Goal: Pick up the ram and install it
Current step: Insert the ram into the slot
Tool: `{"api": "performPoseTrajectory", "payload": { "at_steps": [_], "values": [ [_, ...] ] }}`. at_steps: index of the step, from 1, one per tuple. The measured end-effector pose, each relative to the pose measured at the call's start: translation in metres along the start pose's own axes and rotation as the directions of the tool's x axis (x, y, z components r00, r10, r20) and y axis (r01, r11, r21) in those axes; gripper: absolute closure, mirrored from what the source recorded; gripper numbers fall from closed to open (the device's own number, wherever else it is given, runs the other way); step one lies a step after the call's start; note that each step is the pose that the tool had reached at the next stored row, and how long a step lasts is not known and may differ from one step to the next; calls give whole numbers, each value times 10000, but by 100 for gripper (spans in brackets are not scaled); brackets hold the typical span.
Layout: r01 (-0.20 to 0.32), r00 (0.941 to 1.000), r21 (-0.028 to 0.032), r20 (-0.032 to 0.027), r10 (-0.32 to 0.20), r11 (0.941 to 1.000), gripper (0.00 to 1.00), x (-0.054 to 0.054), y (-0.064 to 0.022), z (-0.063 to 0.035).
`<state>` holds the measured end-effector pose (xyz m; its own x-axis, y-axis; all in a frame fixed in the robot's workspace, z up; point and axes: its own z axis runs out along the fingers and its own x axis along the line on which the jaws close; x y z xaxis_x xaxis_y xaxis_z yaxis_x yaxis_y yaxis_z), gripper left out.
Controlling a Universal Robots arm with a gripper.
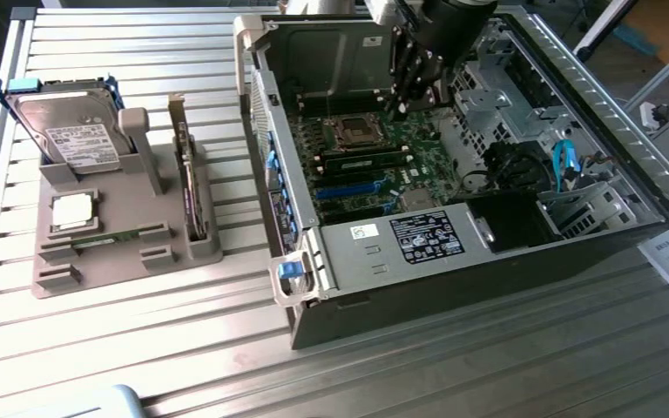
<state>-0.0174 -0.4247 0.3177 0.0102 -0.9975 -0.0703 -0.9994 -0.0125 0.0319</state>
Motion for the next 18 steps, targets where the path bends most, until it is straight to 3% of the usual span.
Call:
{"api": "performPoseTrajectory", "payload": {
  "at_steps": [4, 5, 15, 16, 17, 18],
  "values": [
    [-1, 10000, -1, -4, 1, 10000, 82, 0, 0, -1],
    [-1, 10000, -1, -4, 1, 10000, 89, 0, 0, -1],
    [0, 10000, 16, -4, 0, 10000, 89, 0, 1, 0],
    [24, 10000, 341, -11, -24, 9994, 89, 1, 8, 3],
    [31, 10000, 437, -10, -30, 9990, 89, 0, 8, 6],
    [31, 10000, 437, -12, -30, 9990, 89, 0, 8, 5]
  ]
}}
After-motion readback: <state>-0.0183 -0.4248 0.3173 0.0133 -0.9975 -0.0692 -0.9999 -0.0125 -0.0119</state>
